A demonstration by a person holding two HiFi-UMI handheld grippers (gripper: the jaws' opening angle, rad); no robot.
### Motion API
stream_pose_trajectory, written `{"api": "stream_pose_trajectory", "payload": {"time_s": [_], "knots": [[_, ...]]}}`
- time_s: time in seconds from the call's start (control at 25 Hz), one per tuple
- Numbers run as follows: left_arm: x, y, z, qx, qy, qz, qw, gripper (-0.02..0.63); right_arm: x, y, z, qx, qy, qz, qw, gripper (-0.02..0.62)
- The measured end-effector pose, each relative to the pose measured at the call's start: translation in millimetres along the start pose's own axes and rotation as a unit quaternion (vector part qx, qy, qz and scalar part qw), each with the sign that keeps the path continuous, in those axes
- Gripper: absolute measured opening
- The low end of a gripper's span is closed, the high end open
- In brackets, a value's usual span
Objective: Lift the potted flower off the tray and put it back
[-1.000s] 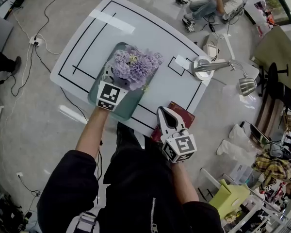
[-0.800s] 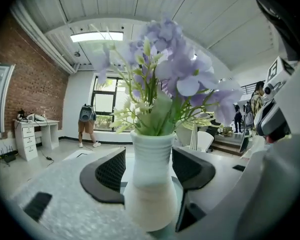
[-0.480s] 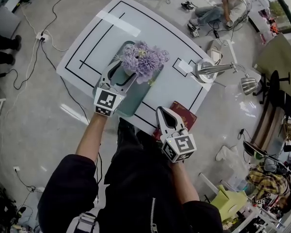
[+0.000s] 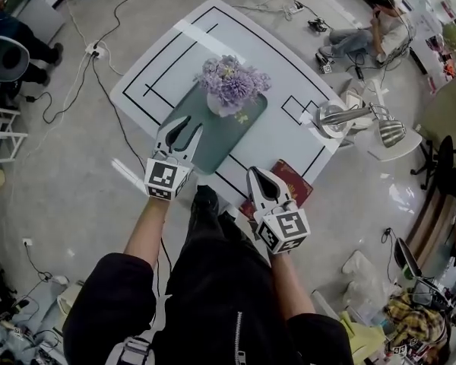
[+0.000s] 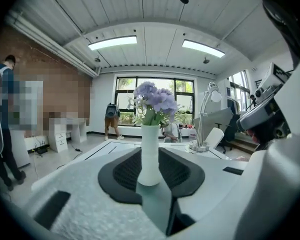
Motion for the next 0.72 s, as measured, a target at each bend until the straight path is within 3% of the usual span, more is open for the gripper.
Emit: {"api": "stream_pose_trajectory", "payload": {"time_s": [0.08,0.16,0.44,0.72], "knots": [[-11.9,-10.7,4.7,0.001,0.001,0.01,1.0,0.038,-7.9,-2.4,-1.1,-0.001,-0.009,0.003,1.0,0.008],[-21.2,-23.0,7.7,-0.003,0.001,0.016,0.9999,0.005,-17.7,-5.5,-2.3,-0.002,-0.017,0.0,1.0,0.008],[-49.8,-80.6,35.2,-0.005,-0.003,-0.01,0.9999,0.005,-61.2,-9.1,-2.6,-0.008,-0.049,-0.014,0.999,0.008],[-82.1,-141.9,97.1,-0.006,-0.039,-0.03,0.9988,0.005,-114.7,3.5,16.0,-0.057,-0.113,-0.02,0.992,0.008]]}}
Point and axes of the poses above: the fingertips, and each gripper's own axes: x forward along the fingers, y to its left, z out of its top, the point moved 10 cm from there along -x, backward along the fingers, and after that the axes turned 2 degrees about -z, right-handed, at the moved point
